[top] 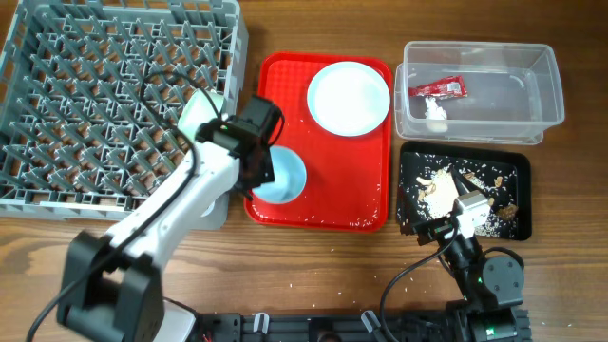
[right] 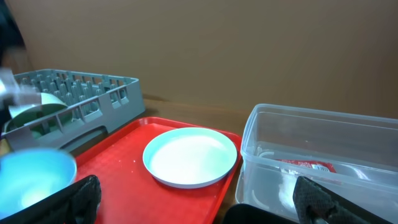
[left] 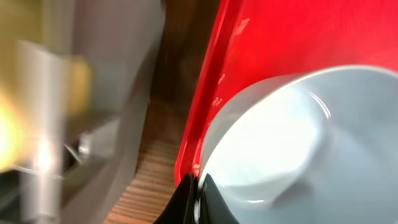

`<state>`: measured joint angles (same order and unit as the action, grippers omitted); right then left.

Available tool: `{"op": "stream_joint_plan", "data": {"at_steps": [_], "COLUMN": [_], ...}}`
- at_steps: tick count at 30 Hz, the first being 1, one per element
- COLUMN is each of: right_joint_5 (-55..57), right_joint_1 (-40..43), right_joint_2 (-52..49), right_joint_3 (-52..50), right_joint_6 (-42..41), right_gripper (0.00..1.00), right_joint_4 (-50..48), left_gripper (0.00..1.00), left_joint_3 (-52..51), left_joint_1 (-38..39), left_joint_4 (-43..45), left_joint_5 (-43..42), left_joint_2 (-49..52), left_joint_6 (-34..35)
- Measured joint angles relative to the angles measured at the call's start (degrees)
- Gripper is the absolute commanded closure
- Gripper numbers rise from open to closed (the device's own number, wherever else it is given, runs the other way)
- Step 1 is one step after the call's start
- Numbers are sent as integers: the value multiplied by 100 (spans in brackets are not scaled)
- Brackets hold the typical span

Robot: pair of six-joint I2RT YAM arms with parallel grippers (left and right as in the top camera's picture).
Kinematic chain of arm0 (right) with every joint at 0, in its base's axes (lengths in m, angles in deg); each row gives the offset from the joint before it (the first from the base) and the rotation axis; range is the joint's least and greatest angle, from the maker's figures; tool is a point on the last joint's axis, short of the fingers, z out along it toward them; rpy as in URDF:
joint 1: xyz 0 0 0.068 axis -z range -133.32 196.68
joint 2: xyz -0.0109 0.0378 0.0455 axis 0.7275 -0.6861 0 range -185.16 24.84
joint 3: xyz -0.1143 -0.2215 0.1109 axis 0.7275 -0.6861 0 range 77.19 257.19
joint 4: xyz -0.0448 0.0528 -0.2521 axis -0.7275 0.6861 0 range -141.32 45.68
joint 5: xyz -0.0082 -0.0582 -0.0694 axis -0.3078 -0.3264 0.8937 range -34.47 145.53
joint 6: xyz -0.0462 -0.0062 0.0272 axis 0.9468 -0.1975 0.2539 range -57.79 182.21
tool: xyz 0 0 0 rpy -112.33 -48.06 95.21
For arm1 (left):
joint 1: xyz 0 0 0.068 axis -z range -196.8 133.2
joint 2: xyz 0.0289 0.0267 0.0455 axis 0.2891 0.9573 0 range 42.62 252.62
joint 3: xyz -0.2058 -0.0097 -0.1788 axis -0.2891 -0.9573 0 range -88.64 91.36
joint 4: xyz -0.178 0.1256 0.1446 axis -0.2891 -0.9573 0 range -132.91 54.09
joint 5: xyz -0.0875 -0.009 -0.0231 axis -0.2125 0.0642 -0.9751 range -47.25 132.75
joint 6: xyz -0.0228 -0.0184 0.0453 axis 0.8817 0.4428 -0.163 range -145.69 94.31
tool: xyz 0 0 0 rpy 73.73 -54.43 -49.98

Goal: Sort waste into correct bins and load items into the dishwasher rack
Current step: 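Stand the light-blue bowl upright in the dish rack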

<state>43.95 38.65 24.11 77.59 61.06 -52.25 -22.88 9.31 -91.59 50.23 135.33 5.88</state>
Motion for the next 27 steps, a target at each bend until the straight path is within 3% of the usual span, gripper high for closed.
{"op": "stream_joint_plan", "data": {"at_steps": [3, 6, 10, 12, 18, 27], "right_joint_5": [0, 0, 0, -2, 0, 0], "right_joint_1": [0, 0, 0, 0, 0, 0], "right_joint_2": [0, 0, 0, 0, 4, 7], "right_joint_3": [0, 0, 0, 0, 0, 0], "right_joint_6": [0, 0, 2, 0, 0, 0], "right_gripper": [0, 0, 0, 0, 0, 0], "right_joint_4": [0, 0, 0, 0, 0, 0], "left_gripper": [96, 96, 96, 96, 96, 96], "left_joint_3": [824, 1235, 1235, 1235, 1257, 1257], "left_joint_1": [2, -2, -44, -339, -944, -1351], "left_joint_4": [-778, -1255, -981, -774, -160, 28], "left_joint_5": [927, 3298, 5718, 6865, 7095, 7195], "left_joint_2": [-551, -1038, -896, -284, 1154, 1521], "left_joint_6": [-245, -501, -809, -866, -1010, -1038]}}
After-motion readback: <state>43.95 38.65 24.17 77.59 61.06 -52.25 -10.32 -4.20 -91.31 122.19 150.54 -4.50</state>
